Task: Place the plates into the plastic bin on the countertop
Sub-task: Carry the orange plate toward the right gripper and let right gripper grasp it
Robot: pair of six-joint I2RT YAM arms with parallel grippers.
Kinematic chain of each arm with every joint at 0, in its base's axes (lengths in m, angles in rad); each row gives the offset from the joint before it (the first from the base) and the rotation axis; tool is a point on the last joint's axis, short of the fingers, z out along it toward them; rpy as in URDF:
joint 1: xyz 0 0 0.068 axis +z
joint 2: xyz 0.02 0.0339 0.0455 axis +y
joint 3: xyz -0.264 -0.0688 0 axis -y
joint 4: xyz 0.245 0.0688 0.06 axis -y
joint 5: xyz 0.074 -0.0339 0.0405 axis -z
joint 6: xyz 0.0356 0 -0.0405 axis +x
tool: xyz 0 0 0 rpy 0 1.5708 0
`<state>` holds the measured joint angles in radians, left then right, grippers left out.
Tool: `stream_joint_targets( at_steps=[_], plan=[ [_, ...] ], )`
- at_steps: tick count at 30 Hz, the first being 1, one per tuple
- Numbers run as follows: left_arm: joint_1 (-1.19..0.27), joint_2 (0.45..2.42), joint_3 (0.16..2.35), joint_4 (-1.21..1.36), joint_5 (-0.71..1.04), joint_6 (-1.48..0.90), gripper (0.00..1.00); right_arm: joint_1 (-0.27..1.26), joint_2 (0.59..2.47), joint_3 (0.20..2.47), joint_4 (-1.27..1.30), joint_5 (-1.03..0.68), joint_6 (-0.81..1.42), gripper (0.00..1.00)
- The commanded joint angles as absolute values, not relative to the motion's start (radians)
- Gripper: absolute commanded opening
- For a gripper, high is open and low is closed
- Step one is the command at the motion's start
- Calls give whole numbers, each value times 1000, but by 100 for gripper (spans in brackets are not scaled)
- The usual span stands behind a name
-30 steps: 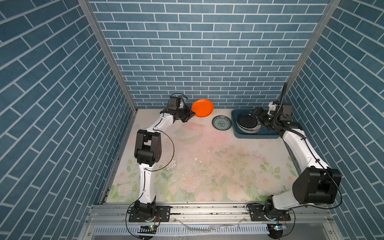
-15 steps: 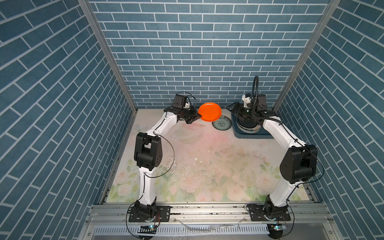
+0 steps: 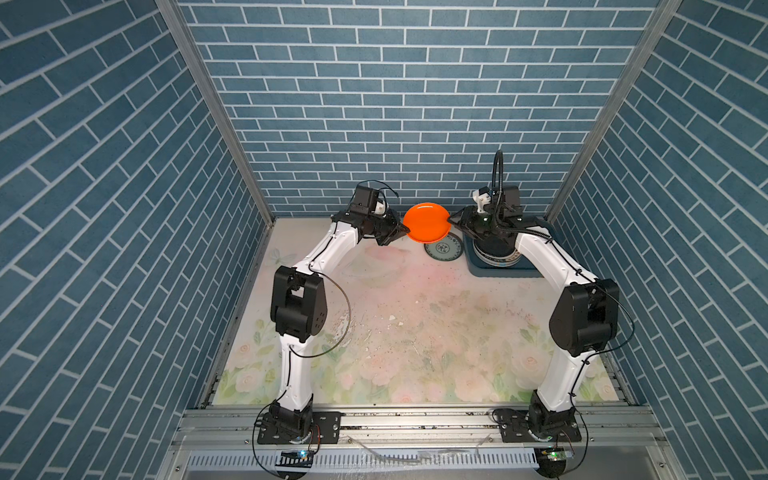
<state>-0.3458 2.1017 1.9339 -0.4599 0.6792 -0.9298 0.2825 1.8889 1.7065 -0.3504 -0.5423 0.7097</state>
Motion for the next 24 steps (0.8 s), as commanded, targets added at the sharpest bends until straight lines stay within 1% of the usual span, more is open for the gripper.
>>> stream_joint_targets(
  at_steps=[1, 3, 4, 7, 11, 14, 15, 18, 21, 23, 24],
  plan=[
    [-357, 2074, 1983, -459, 707, -916, 1, 290, 1913, 1737, -384, -564, 703, 41],
    [-360, 2075, 1995, -460, 712, -913, 1, 291, 1916, 1738, -387, -567, 699, 41],
    [-361, 2077, 2001, -462, 715, -913, 1, 293, 1917, 1738, -387, -569, 699, 39],
    [-367, 2078, 2011, -465, 718, -913, 1, 294, 1924, 1742, -387, -575, 699, 30],
    [-368, 2079, 2015, -466, 718, -912, 2, 296, 1930, 1750, -384, -583, 703, 16],
    [-369, 2080, 2014, -465, 716, -914, 3, 296, 1933, 1759, -384, -586, 704, 7],
    [-369, 2079, 2014, -463, 716, -914, 5, 296, 1933, 1761, -384, -586, 706, 5],
    [-369, 2077, 2014, -459, 714, -913, 14, 296, 1933, 1765, -388, -580, 708, 0],
    [-368, 2074, 2014, -454, 711, -913, 32, 295, 1931, 1769, -394, -574, 710, 0],
    [-368, 2072, 2011, -450, 707, -912, 49, 293, 1928, 1770, -396, -566, 715, 0],
    [-367, 2069, 2009, -448, 703, -913, 56, 293, 1927, 1770, -396, -565, 717, 0]
  ],
)
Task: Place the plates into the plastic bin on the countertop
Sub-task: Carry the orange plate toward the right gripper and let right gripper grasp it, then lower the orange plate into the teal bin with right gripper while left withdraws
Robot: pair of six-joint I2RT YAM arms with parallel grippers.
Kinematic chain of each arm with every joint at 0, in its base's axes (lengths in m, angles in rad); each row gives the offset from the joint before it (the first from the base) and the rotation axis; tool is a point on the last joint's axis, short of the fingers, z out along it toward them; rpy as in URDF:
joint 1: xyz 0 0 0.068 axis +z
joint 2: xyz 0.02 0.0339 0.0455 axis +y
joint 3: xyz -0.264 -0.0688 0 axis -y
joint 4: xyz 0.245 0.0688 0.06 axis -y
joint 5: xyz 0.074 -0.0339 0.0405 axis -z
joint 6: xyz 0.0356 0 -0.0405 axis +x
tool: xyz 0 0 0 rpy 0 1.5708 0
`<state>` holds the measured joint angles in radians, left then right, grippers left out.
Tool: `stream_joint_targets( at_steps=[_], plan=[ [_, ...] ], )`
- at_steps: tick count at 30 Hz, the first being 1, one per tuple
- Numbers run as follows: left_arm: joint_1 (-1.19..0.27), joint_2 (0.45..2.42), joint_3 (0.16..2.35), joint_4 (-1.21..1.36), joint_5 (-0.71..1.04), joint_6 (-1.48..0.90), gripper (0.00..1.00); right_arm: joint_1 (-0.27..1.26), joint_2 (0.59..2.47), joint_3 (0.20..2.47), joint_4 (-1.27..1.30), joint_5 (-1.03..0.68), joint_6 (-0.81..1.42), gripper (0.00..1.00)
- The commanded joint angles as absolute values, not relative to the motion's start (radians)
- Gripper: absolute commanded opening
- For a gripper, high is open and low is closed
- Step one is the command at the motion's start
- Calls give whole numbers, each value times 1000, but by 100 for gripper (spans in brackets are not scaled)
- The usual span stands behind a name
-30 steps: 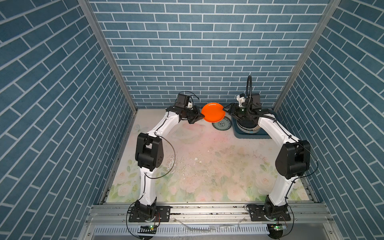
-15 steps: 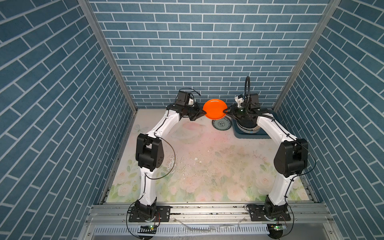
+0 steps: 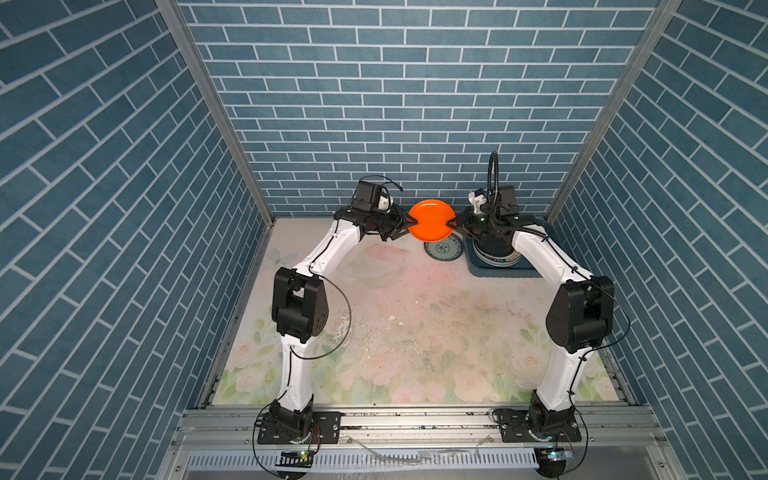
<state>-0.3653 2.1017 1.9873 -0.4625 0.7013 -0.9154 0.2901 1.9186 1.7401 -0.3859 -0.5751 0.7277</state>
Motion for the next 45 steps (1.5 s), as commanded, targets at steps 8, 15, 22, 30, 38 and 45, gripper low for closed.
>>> stream_joint_targets(
  at_steps=[8, 15, 22, 30, 38, 45],
  plan=[
    [-352, 1992, 1916, -354, 638, -910, 80, 255, 1903, 1749, -373, -554, 748, 0],
    [-328, 1876, 1772, -223, 578, -913, 85, 151, 1839, 1656, -346, -512, 769, 0],
    [-307, 1765, 1691, -131, 536, -885, 90, 44, 1763, 1548, -372, -446, 760, 0],
    [-271, 1658, 1650, -147, 487, -807, 95, -45, 1738, 1452, -356, -404, 749, 0],
    [-249, 1597, 1618, -187, 447, -783, 95, -124, 1779, 1424, -308, -423, 749, 0],
    [-238, 1570, 1611, -182, 421, -781, 95, -147, 1887, 1471, -270, -479, 739, 0]
  ],
)
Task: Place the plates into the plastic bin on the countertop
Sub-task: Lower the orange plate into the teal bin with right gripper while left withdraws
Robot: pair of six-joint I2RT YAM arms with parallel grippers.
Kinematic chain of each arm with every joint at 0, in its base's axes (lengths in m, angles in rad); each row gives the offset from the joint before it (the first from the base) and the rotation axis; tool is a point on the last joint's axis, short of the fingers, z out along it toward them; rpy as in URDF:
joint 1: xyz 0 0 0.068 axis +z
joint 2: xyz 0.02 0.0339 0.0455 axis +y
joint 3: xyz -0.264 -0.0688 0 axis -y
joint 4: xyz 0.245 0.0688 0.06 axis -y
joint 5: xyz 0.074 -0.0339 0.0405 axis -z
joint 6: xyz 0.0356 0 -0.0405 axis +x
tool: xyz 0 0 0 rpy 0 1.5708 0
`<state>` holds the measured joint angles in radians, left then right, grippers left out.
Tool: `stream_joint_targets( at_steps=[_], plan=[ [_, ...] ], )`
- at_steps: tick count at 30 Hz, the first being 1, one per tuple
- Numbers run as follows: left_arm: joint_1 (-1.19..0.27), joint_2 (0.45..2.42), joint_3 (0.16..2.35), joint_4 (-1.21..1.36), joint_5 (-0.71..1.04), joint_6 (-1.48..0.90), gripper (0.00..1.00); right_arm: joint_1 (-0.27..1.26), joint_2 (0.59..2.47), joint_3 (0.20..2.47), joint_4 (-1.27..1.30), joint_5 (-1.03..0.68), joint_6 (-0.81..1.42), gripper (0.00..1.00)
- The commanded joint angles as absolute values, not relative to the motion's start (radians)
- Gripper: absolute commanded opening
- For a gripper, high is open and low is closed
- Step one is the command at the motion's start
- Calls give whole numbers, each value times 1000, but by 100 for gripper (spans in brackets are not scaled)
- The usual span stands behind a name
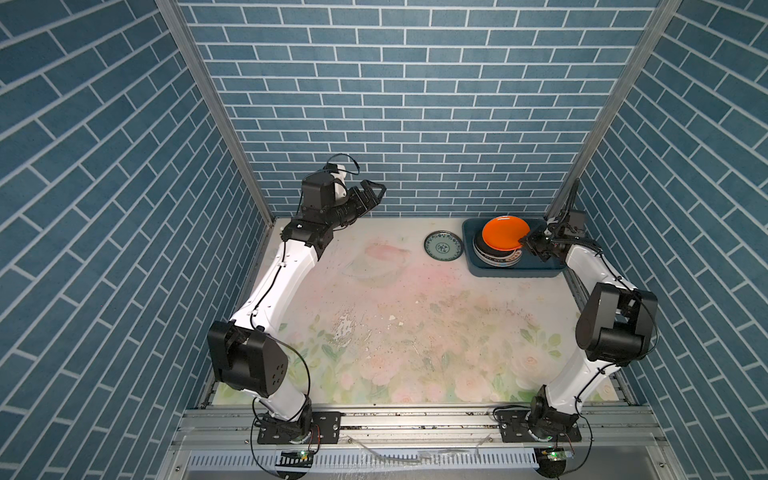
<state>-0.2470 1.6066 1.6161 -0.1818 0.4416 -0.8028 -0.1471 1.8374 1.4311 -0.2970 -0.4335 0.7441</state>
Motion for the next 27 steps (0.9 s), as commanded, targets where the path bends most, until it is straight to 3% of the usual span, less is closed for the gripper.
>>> stream_joint_targets(
  at_steps=[1, 26, 27],
  plan=[
    [-235, 1565, 1612, -184, 420, -778, 95, -148, 1907, 1491, -278, -489, 738, 0],
    [-227, 1485, 1546, -207, 344, -772, 97, -146, 2117, 1626, -278, -515, 723, 0],
    [-227, 1489, 1548, -206, 345, -773, 97, -146, 2117, 1622, -277, -515, 723, 4]
  ],
)
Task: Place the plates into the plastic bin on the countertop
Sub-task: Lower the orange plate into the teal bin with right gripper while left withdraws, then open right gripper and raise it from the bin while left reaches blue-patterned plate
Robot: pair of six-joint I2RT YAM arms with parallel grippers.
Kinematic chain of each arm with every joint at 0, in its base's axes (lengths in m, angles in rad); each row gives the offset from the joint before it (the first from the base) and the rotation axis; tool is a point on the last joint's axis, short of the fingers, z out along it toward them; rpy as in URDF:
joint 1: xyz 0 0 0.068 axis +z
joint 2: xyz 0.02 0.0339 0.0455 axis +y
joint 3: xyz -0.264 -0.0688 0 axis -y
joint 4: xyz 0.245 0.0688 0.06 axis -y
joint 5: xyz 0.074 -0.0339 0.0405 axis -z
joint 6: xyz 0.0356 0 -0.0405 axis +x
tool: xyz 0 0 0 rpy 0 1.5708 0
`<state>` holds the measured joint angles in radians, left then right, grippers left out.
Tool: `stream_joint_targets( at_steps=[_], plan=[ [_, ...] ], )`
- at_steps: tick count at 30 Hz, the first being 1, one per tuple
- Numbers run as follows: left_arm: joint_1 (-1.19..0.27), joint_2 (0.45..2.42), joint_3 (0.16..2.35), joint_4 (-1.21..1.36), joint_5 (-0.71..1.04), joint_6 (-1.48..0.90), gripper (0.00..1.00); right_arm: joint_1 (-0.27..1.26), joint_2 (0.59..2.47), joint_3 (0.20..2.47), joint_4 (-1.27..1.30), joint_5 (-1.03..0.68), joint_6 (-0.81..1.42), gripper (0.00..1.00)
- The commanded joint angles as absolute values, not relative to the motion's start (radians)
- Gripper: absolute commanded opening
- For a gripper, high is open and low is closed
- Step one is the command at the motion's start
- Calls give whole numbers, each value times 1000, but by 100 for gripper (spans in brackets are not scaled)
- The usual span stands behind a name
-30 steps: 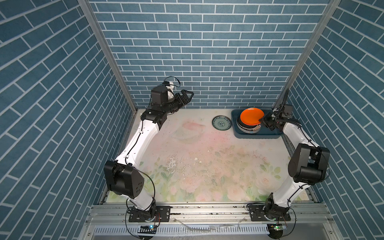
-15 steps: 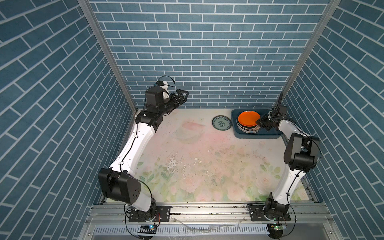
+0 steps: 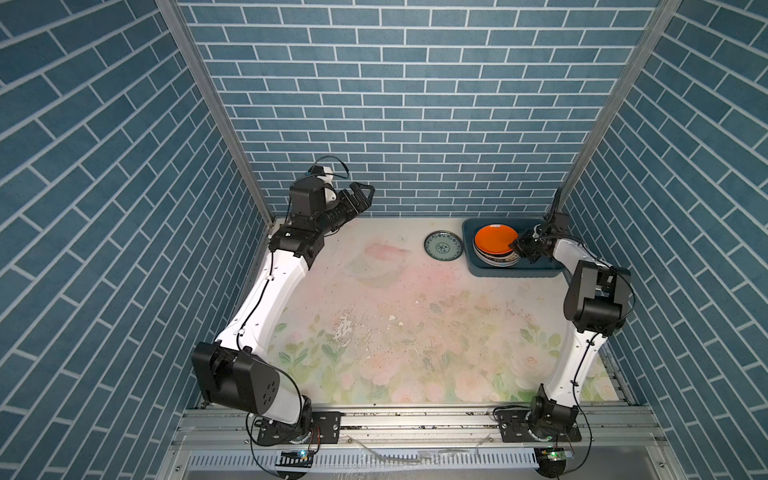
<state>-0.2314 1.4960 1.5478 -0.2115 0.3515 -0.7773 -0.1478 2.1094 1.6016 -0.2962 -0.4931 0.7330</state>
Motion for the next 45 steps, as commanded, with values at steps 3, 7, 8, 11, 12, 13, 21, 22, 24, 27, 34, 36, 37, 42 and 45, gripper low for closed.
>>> stream_joint_targets(
  at_steps=[3, 7, 8, 11, 12, 13, 21, 22, 24, 27, 34, 36, 37, 42, 45],
  plan=[
    [-227, 1496, 1548, -204, 352, -782, 97, -146, 2115, 1616, -276, -517, 729, 32],
    [-227, 1516, 1546, -192, 377, -812, 97, -143, 2095, 1610, -260, -505, 744, 58],
    [-227, 1520, 1546, -187, 383, -817, 97, -143, 2089, 1609, -262, -497, 744, 61],
    [-227, 1535, 1556, -210, 385, -822, 97, -142, 2068, 1613, -280, -486, 732, 69],
    [-227, 1542, 1564, -231, 386, -819, 97, -141, 2061, 1614, -295, -479, 721, 71],
    [-227, 1552, 1572, -253, 389, -821, 97, -141, 2055, 1617, -315, -470, 709, 74],
    [-237, 1644, 1602, -290, 445, -824, 99, -140, 1965, 1604, -363, -422, 679, 83],
    [-240, 1662, 1611, -290, 456, -823, 99, -141, 1951, 1603, -365, -419, 678, 84],
    [-249, 1699, 1636, -294, 477, -811, 99, -140, 1924, 1600, -375, -407, 675, 85],
    [-272, 1762, 1693, -332, 493, -766, 100, -139, 1890, 1603, -409, -399, 656, 87],
    [-305, 1935, 1830, -446, 528, -727, 100, -121, 1791, 1577, -441, -401, 623, 93],
    [-311, 1986, 1859, -462, 545, -726, 100, -114, 1761, 1563, -441, -398, 623, 93],
    [-314, 2012, 1872, -470, 547, -727, 100, -108, 1742, 1554, -440, -393, 626, 93],
    [-331, 2130, 1935, -489, 580, -722, 100, -89, 1654, 1510, -436, -383, 631, 99],
    [-343, 2196, 1972, -492, 591, -716, 99, -85, 1611, 1502, -462, -386, 626, 99]
  ],
)
